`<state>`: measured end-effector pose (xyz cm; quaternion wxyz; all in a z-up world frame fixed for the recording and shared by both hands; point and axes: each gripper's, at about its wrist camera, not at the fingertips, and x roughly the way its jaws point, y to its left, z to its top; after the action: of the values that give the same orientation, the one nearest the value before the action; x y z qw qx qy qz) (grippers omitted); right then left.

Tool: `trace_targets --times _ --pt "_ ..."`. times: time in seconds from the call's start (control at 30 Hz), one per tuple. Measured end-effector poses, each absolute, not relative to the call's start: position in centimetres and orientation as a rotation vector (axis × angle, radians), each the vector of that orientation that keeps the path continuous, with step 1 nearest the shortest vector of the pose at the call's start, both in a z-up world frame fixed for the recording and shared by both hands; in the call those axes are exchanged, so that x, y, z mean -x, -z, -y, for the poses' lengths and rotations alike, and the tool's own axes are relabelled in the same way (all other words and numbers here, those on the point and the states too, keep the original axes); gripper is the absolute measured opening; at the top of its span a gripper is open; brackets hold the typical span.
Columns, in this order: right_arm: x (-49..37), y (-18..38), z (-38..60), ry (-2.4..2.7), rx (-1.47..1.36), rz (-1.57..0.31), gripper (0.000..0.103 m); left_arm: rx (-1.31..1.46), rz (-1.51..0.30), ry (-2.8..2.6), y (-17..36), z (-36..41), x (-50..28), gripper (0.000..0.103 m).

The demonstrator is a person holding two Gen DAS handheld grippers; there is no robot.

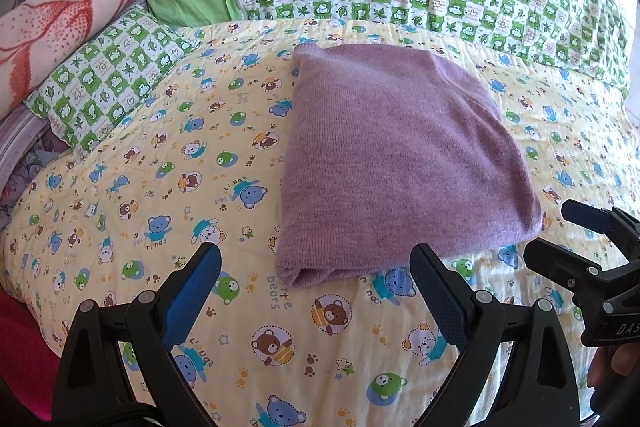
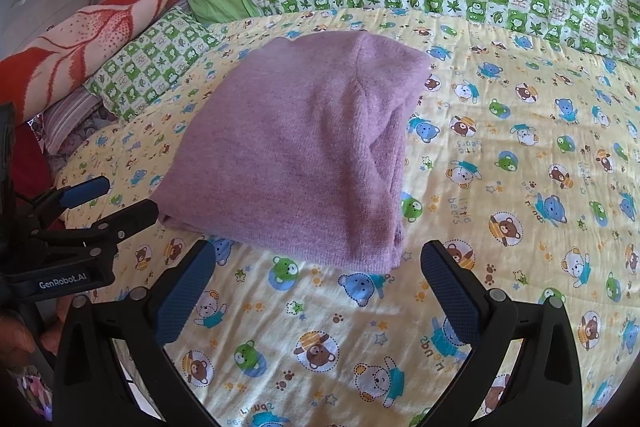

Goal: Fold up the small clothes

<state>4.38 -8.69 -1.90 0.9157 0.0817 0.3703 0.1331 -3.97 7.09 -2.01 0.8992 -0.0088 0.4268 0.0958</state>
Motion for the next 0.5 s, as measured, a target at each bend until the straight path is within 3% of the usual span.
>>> trace_targets --times 0.5 --pt "-4.71 1.43 8.76 -0.283 -0.183 -0.755 0.102 0.017 -0.881 -0.199 1.87 -6.87 3.68 0.096"
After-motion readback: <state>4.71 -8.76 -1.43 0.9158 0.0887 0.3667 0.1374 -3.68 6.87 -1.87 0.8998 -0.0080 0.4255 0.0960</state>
